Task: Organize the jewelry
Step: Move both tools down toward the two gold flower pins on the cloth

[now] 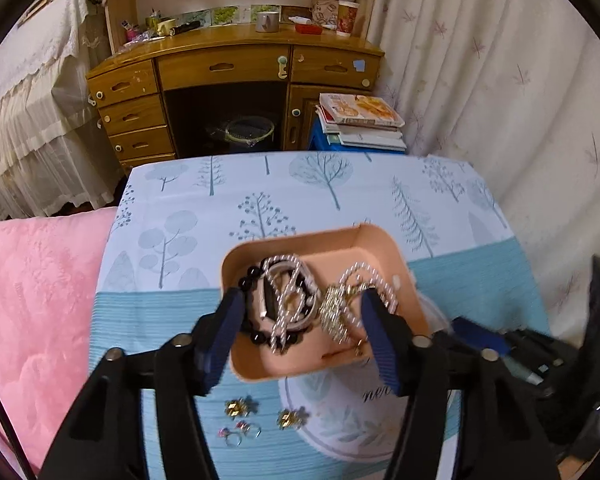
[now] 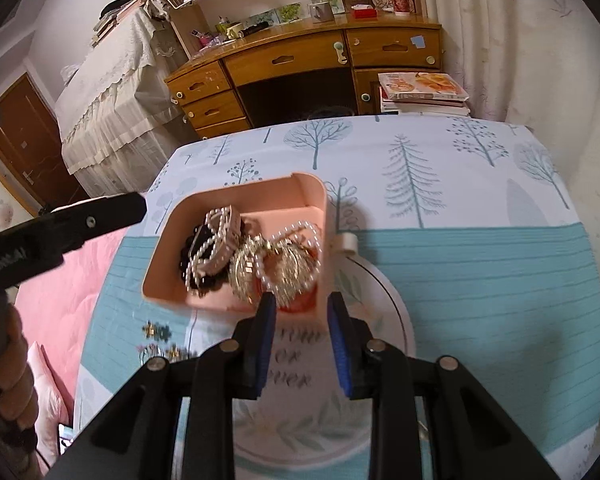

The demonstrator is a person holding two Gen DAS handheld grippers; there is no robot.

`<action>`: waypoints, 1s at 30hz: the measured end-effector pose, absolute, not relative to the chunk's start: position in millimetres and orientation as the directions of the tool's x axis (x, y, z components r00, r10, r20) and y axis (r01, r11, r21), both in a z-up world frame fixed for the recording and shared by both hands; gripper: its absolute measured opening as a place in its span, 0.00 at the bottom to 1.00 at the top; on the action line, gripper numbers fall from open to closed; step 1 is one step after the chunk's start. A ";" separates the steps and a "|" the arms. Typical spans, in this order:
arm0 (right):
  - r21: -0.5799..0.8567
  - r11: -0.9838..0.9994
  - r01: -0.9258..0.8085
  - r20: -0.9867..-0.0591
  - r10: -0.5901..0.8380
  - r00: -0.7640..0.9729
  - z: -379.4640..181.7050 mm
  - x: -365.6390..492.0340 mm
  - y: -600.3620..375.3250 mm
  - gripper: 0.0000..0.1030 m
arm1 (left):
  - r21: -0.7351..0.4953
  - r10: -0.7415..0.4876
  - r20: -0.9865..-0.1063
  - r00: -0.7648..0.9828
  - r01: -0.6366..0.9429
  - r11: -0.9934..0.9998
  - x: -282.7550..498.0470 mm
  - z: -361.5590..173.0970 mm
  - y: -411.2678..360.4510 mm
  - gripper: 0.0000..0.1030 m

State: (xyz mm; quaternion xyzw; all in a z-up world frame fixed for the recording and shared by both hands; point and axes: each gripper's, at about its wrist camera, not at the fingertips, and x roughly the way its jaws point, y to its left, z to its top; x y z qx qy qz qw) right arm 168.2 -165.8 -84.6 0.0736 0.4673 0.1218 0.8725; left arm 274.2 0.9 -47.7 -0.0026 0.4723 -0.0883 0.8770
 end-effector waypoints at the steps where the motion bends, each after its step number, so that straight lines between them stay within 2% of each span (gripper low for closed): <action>1: 0.242 0.959 -0.146 -0.797 0.283 0.534 -83.0 162.6 -169.3 0.26 | -0.069 -0.144 -0.825 0.546 0.156 0.985 268.1 -48.1 1.7 0.68; 6: 0.246 0.958 -0.148 -0.791 0.286 0.541 -74.0 137.5 -188.5 0.26 | -0.003 -0.116 -0.807 0.579 0.192 0.981 235.8 -46.8 6.9 0.70; 16: 0.248 0.957 -0.152 -0.785 0.291 0.547 -60.2 103.0 -208.6 0.26 | -0.136 -0.209 -0.839 0.502 0.179 0.974 193.1 -53.0 35.8 0.70; 30: 0.229 0.915 -0.331 -0.792 0.373 0.484 -78.5 105.6 -133.7 0.26 | -0.098 -0.149 -0.848 0.508 0.127 0.987 185.4 -82.2 76.9 0.70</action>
